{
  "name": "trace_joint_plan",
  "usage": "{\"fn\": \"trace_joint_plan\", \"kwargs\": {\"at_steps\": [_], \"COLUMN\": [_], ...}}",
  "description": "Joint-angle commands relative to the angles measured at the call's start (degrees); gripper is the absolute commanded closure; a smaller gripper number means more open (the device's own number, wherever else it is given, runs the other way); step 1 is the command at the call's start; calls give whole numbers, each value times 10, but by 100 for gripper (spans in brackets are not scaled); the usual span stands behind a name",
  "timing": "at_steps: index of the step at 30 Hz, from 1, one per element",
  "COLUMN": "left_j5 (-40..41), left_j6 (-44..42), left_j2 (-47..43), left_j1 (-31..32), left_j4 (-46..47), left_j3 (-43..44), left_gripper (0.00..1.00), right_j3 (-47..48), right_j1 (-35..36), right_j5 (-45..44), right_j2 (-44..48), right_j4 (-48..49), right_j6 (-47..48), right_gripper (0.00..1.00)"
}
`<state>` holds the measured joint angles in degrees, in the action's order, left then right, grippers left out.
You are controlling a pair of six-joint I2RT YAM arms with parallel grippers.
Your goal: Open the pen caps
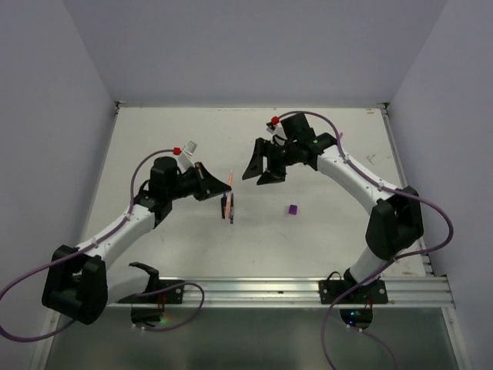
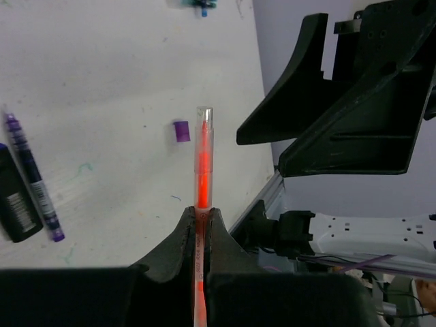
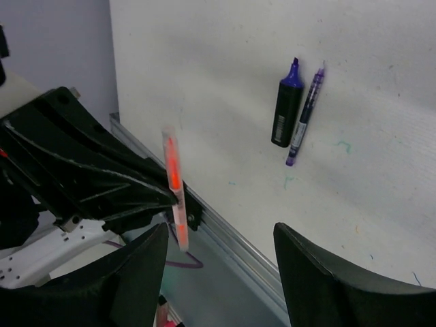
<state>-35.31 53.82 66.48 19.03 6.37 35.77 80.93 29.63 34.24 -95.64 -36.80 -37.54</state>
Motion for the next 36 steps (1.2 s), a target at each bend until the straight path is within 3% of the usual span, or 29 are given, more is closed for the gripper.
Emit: {"fn": "trace_joint_plan", "kwargs": {"at_steps": [1,17,25,28,33,35,36], "left_j5": [-48,-34,-20,-19,-15,-13,-13], "left_j6": [66,105,110,110,114,115,116], "left_j2": [15,48,59,63,68,69,70], "left_j1": [25,73,79,81,85,87,87], "left_j4": [97,149,159,160,172,172,174], "left_j3": [-2,8,14,20,21,21,21], "left_gripper": [100,100,100,100,100,100,100], "right_j3": [36,43,34,33,34,37,39], "right_j1": [3,11,17,17,20,20,20], "right_j5": [21,23,23,24,23,23,19], "right_j2": [-1,-25,-22,-22,-21,-20,-19], "right_j4": [52,69,67,61,52,47,38], "right_j6": [-28,-38,-34,-32,-28,-25,-20], "right_gripper": [34,55,72,84,89,100,100]}}
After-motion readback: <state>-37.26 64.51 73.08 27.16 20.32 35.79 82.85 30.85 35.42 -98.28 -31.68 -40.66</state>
